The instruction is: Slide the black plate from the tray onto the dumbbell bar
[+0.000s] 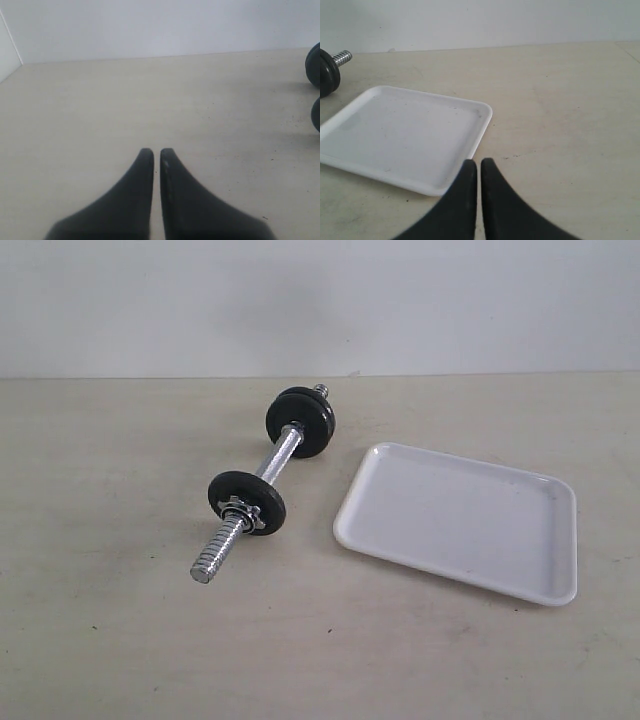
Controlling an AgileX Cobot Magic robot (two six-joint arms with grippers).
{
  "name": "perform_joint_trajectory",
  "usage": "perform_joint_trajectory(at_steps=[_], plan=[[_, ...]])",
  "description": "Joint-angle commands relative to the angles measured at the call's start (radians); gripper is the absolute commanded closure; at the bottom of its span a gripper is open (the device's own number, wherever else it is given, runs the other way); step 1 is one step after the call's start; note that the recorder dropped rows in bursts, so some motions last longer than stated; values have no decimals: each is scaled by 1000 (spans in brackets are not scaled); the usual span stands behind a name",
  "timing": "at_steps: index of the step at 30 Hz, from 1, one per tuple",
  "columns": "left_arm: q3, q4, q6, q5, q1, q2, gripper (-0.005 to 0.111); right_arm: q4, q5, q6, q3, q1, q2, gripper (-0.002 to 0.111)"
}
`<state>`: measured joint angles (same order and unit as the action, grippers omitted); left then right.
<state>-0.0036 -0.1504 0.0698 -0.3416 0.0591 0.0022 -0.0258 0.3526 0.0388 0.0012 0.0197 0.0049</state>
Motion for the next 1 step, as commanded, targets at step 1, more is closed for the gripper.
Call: perform_joint_trajectory(at_steps=[1], plan=[[4, 8, 8, 2, 2, -2, 102, -6, -4, 5, -1, 3, -5, 107]])
